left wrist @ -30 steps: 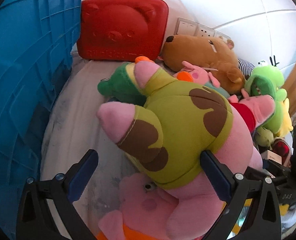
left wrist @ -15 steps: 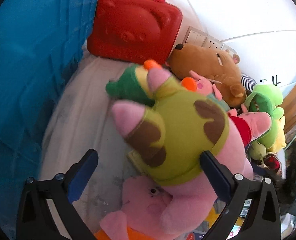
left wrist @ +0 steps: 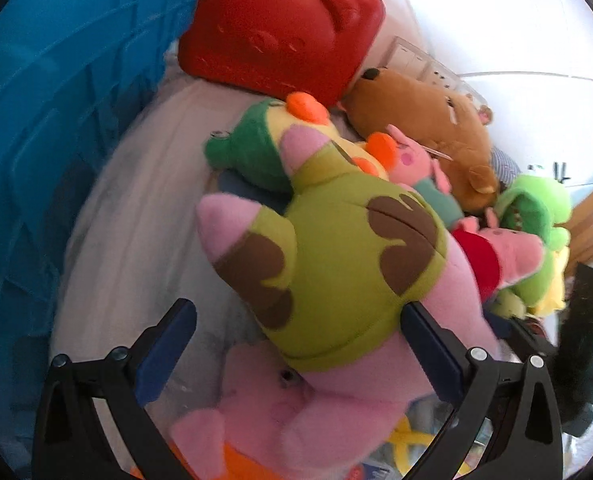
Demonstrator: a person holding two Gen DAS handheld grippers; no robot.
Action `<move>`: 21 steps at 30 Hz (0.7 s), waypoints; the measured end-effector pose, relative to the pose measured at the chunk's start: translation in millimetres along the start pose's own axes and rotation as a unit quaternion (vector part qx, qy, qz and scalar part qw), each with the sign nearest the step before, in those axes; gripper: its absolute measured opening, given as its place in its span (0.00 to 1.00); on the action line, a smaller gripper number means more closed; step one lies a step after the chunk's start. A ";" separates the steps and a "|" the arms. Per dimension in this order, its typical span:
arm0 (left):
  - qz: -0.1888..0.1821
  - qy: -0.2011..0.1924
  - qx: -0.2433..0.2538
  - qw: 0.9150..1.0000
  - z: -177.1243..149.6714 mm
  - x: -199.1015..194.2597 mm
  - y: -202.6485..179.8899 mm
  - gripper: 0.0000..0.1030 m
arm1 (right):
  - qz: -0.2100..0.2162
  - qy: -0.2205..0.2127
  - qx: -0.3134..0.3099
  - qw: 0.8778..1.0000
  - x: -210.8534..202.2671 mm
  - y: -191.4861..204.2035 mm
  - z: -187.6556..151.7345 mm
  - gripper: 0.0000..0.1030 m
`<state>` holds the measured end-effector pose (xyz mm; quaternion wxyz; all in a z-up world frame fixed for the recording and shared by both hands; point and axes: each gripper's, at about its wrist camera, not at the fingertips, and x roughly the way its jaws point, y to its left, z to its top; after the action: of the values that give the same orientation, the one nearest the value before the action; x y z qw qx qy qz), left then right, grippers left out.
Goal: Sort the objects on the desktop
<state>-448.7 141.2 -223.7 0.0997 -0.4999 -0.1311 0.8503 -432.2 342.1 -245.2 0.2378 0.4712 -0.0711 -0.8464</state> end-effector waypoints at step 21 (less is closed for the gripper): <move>-0.024 -0.093 0.085 0.992 -13.8 -34.6 -27.8 0.65 | -0.038 -0.072 -0.018 0.997 -25.4 46.7 -17.4 0.70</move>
<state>-419.0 158.7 -192.6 0.1494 -0.4049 -0.0792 0.8986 -390.9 314.9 -219.2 0.2082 0.4070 -0.0545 -0.8877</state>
